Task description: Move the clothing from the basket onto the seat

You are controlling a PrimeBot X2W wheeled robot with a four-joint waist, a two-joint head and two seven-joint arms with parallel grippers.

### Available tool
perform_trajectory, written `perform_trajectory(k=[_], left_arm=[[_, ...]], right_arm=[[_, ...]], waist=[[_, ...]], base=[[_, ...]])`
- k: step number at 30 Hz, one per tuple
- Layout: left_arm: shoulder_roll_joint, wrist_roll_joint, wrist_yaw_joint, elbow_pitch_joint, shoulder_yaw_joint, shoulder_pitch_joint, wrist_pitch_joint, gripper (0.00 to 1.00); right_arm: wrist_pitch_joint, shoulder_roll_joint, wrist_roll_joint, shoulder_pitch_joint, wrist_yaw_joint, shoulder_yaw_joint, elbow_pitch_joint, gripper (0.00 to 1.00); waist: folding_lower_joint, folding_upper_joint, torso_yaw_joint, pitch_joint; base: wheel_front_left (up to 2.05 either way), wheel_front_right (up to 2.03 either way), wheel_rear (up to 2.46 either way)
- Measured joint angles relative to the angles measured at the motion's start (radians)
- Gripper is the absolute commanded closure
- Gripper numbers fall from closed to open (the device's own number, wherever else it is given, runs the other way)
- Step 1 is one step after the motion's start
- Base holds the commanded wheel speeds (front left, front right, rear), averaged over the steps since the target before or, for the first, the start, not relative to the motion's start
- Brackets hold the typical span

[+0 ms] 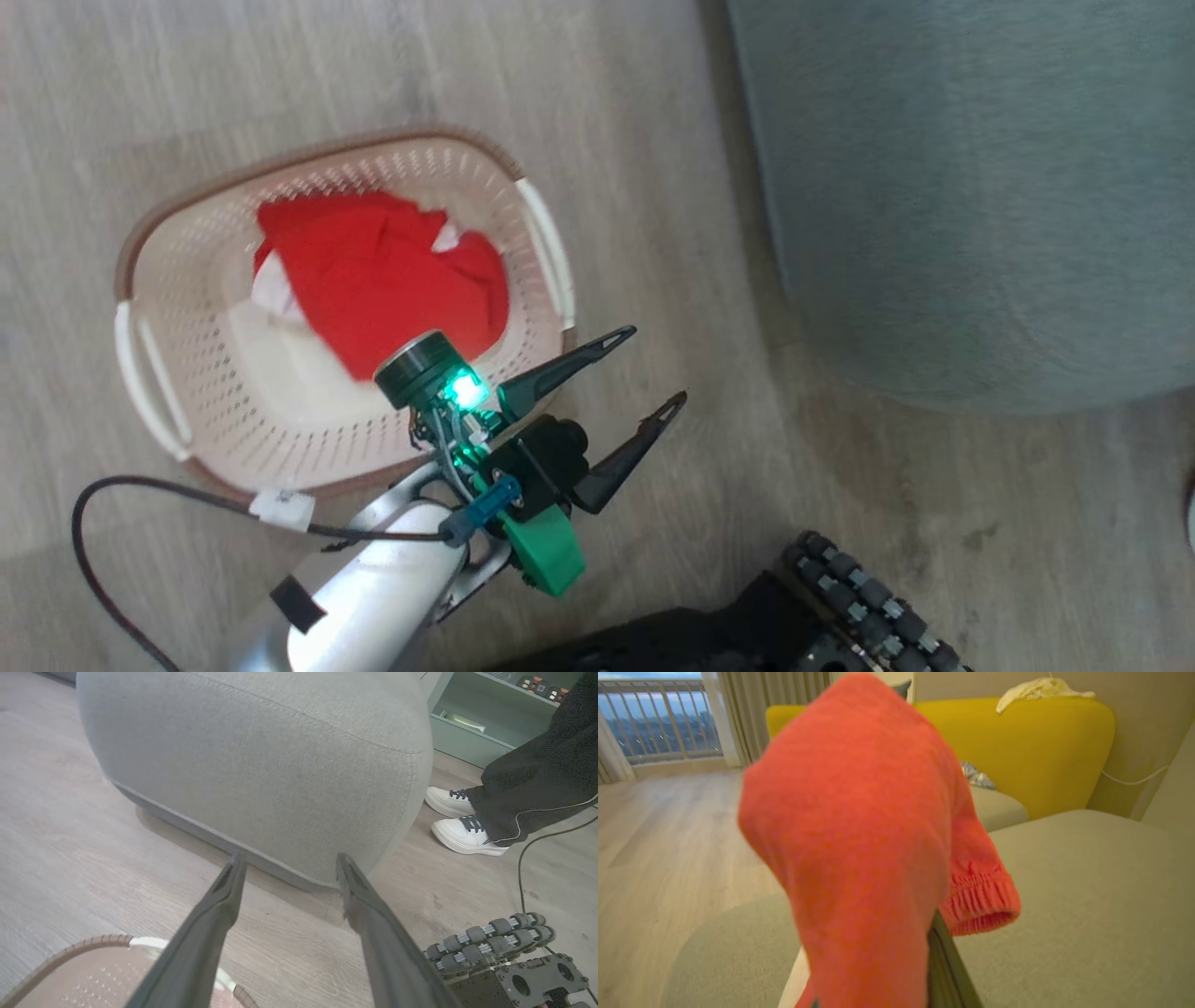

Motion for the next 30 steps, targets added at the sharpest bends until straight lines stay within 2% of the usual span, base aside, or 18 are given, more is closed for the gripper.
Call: perform_trajectory(k=[5,10,17,24,25,26,27,30], left_arm=[[-0.002,0.0,0.0,-0.006,-0.002,-0.017,0.0,0.0],[-0.004,0.0,0.0,-0.011,-0.004,-0.019,0.0,0.0],[-0.008,0.0,0.0,-0.012,-0.001,-0.046,0.0,0.0],[-0.01,0.0,0.0,-0.011,0.001,-0.052,0.0,0.0],[-0.01,0.0,0.0,-0.011,0.002,-0.052,0.0,0.0],[-0.01,0.0,0.0,-0.011,0.002,-0.052,0.0,0.0],[-0.01,0.0,0.0,-0.011,0.002,-0.052,0.0,0.0],[-0.011,0.0,0.0,-0.008,0.001,-0.052,0.0,0.0]], right_arm=[[0.001,-0.036,-0.001,-0.084,0.0,0.05,0.186,1.0],[0.022,-0.057,-0.009,-0.133,0.0,0.077,0.315,1.0],[0.037,-0.072,-0.009,-0.176,0.0,0.098,0.406,1.0],[0.037,-0.08,-0.008,-0.188,0.0,0.113,0.433,1.0],[0.037,-0.08,-0.008,-0.189,0.0,0.112,0.439,0.83],[0.035,-0.08,-0.008,-0.19,0.0,0.109,0.445,0.55],[0.035,-0.081,-0.008,-0.189,0.0,0.107,0.45,0.0],[0.025,-0.083,-0.008,-0.189,0.0,0.094,0.463,0.0]], waist=[[0.0,0.0,0.045,0.045],[0.0,0.0,0.074,0.078],[0.0,0.0,0.089,0.105],[0.0,0.0,0.087,0.105],[-0.0001,0.0,0.086,0.103],[-0.0001,0.0,0.084,0.1],[-0.0001,0.0,0.083,0.098],[0.0,0.0,0.08,0.087]], base=[[0.0,0.0,0.0],[0.0,0.0,0.0],[0.0,0.0,0.0],[0.0,0.0,0.0],[0.0,0.0,0.0],[0.0,0.0,0.0],[0.0,0.0,0.0],[0.0,0.0,0.0]])
